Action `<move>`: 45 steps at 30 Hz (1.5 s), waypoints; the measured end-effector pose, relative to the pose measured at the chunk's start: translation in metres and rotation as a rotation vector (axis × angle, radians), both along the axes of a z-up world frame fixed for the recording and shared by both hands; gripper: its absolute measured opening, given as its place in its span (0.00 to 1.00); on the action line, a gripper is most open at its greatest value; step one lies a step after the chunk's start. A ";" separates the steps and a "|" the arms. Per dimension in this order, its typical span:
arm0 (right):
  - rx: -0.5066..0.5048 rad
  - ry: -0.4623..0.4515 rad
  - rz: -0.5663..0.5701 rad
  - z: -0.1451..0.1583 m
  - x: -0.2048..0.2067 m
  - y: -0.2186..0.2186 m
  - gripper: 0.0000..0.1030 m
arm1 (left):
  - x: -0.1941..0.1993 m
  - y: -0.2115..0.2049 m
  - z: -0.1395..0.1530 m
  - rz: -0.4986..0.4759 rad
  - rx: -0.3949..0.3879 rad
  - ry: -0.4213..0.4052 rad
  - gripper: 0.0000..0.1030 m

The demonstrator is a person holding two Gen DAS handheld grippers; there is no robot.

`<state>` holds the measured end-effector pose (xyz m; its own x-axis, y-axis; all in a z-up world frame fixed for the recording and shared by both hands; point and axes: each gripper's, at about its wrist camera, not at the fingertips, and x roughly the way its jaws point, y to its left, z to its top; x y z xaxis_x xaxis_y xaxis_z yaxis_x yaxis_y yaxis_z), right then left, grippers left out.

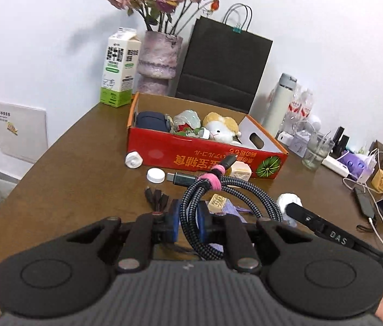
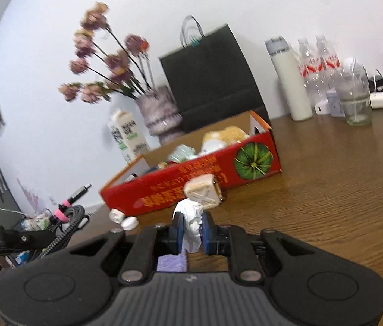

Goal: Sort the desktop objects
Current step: 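Carry the tissue and braided cable into the cardboard box and open both tools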

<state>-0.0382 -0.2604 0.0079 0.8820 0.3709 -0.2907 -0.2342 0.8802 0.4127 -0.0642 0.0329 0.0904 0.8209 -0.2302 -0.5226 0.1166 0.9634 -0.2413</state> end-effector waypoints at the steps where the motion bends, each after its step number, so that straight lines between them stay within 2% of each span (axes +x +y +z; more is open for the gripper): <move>1: -0.005 -0.021 0.000 0.001 -0.008 0.000 0.13 | -0.005 0.001 0.003 0.002 -0.004 -0.006 0.13; 3: 0.003 -0.062 -0.003 0.004 -0.026 -0.003 0.13 | -0.012 0.001 0.006 -0.002 -0.003 -0.028 0.13; 6: 0.073 -0.084 -0.015 0.007 -0.045 -0.016 0.13 | -0.013 0.002 0.014 -0.002 0.005 -0.058 0.13; 10: 0.034 -0.099 -0.053 0.031 -0.044 -0.028 0.13 | 0.006 0.003 0.031 -0.024 0.027 -0.103 0.13; 18: -0.094 -0.124 -0.115 0.106 0.023 -0.043 0.13 | 0.093 -0.004 0.070 -0.027 0.113 -0.163 0.13; 21: -0.130 -0.113 -0.100 0.130 0.059 -0.042 0.13 | 0.132 -0.002 0.077 -0.032 0.117 -0.144 0.13; 23: -0.152 -0.085 -0.081 0.139 0.088 -0.036 0.13 | 0.162 -0.006 0.075 -0.033 0.147 -0.116 0.13; 25: -0.157 -0.047 -0.041 0.140 0.121 -0.025 0.13 | 0.196 -0.012 0.065 -0.049 0.190 -0.066 0.13; 27: -0.164 0.045 0.012 0.133 0.161 -0.009 0.13 | 0.226 -0.017 0.049 -0.055 0.223 0.002 0.13; 29: -0.186 0.141 0.066 0.119 0.200 0.012 0.13 | 0.253 -0.026 0.023 -0.037 0.300 0.045 0.13; 31: -0.237 0.223 0.070 0.101 0.230 0.032 0.13 | 0.270 -0.029 -0.002 -0.029 0.353 0.107 0.13; 33: -0.279 0.277 0.060 0.086 0.249 0.046 0.13 | 0.275 -0.025 -0.019 -0.025 0.340 0.138 0.13; 36: -0.294 0.320 0.117 0.072 0.263 0.064 0.14 | 0.278 -0.024 -0.031 -0.121 0.315 0.182 0.16; 37: -0.315 0.336 0.136 0.067 0.268 0.071 0.17 | 0.277 -0.027 -0.034 -0.137 0.333 0.186 0.17; 39: -0.336 0.371 0.143 0.058 0.277 0.078 0.18 | 0.271 -0.027 -0.029 -0.107 0.372 0.140 0.19; 41: -0.331 0.400 0.112 0.054 0.281 0.078 0.29 | 0.261 -0.019 -0.017 -0.060 0.372 0.096 0.25; 43: -0.308 0.395 0.061 0.060 0.274 0.068 0.50 | 0.249 -0.009 -0.003 -0.029 0.346 0.065 0.35; 45: -0.268 0.355 0.036 0.070 0.262 0.053 0.53 | 0.241 -0.003 0.010 0.025 0.341 0.034 0.36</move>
<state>0.2240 -0.2074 0.0777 0.6981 0.2696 -0.6633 -0.1516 0.9611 0.2311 0.1766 0.0298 0.1003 0.8047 -0.0172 -0.5934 0.0888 0.9918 0.0918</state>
